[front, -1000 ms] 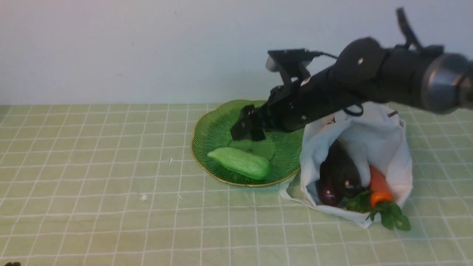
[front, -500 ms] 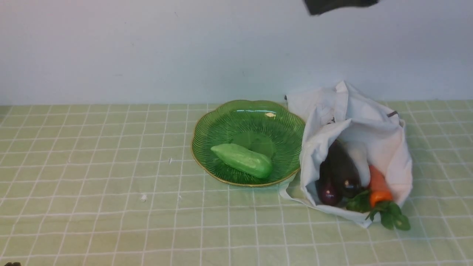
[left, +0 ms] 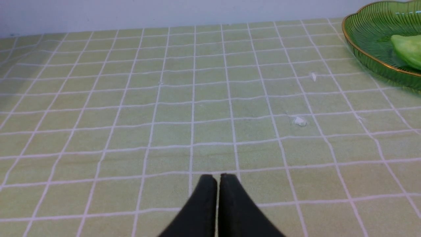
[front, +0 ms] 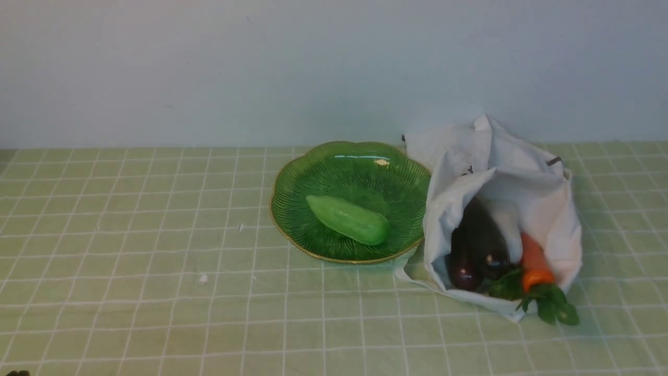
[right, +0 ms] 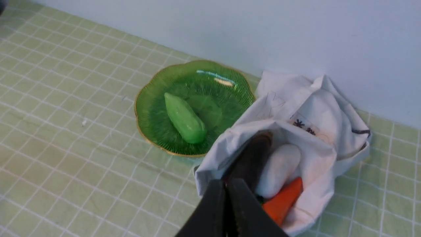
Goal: Take vegetables from bag on green coffee tablecloth place on plate.
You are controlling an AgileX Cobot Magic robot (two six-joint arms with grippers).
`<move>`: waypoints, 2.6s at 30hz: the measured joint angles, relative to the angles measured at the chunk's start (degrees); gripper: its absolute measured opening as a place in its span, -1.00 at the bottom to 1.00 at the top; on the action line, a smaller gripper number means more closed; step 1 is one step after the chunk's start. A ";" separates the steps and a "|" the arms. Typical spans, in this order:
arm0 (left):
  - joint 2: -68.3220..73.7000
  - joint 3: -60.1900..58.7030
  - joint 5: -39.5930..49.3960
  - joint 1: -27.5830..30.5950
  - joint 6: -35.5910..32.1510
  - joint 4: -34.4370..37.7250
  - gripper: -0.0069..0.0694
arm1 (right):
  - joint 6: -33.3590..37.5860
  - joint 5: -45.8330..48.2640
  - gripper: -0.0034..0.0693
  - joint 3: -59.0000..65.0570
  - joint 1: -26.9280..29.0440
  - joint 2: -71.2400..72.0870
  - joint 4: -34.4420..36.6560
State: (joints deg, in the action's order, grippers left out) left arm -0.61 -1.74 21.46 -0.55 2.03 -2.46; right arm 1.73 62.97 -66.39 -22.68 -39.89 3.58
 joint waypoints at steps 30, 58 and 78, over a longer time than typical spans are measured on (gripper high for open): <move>0.00 0.00 0.00 0.00 0.00 0.00 -0.83 | -0.13 -51.56 -0.95 53.09 0.00 19.95 -0.81; 0.00 0.00 0.00 0.00 0.00 0.00 -0.83 | -0.27 -37.73 -0.95 66.52 23.82 40.53 -0.81; 0.00 0.00 0.00 0.00 0.00 0.00 -0.83 | -0.38 -39.43 -0.95 67.35 19.93 40.53 -0.81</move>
State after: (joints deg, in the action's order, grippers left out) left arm -0.61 -1.74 21.46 -0.55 2.03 -2.46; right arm 1.36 23.54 0.96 -2.75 0.63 2.77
